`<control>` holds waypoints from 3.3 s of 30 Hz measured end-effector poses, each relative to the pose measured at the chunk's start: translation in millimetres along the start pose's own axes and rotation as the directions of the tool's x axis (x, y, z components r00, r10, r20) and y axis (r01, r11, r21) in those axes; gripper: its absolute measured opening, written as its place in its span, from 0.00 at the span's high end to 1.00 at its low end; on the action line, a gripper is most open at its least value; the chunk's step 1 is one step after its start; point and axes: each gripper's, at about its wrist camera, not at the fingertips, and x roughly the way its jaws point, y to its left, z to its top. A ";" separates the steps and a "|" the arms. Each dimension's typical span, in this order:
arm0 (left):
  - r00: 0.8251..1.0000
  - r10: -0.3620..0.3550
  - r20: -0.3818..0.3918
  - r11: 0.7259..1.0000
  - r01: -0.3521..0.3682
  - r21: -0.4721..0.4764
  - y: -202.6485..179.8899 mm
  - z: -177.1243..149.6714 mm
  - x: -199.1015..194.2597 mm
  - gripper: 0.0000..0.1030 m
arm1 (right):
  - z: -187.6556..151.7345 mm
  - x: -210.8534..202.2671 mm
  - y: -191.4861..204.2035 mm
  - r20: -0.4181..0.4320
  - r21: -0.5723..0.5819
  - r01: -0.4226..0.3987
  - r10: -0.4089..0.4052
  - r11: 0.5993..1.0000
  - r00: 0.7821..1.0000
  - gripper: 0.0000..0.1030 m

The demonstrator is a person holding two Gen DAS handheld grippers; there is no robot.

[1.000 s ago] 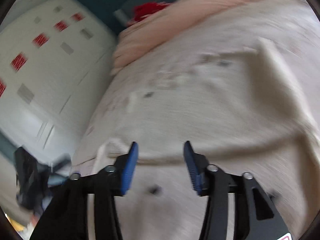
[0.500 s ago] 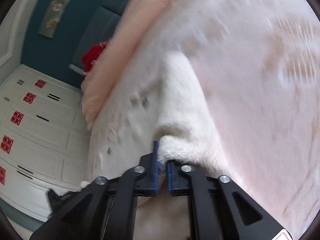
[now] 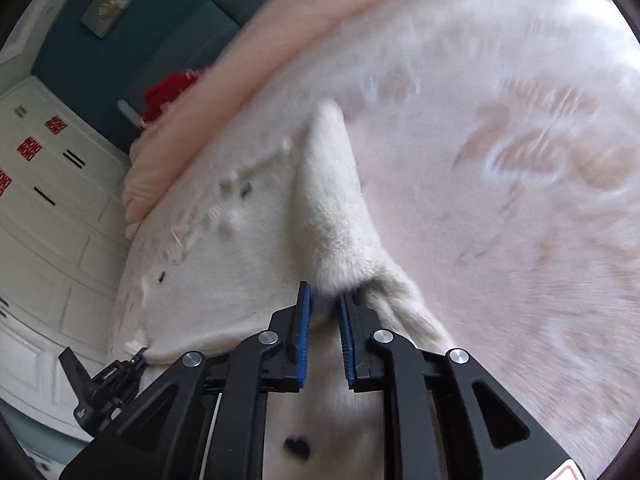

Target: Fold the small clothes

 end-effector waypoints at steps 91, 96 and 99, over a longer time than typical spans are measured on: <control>1.000 -0.009 -0.011 0.895 0.003 -0.447 67.1 27.7 -21.2 0.90 | 21.8 77.2 51.7 -0.196 -0.148 0.099 -0.127 0.984 0.972 0.94; 0.999 0.045 0.021 0.938 -0.035 -0.344 57.4 25.8 -23.0 0.90 | 32.0 51.5 63.6 -0.104 -0.096 -0.009 -0.001 0.995 0.995 0.94; 0.997 0.067 0.046 0.963 -0.052 -0.265 52.6 23.2 -20.1 0.90 | 27.1 61.1 54.2 -0.118 -0.136 0.032 -0.048 0.990 0.992 0.94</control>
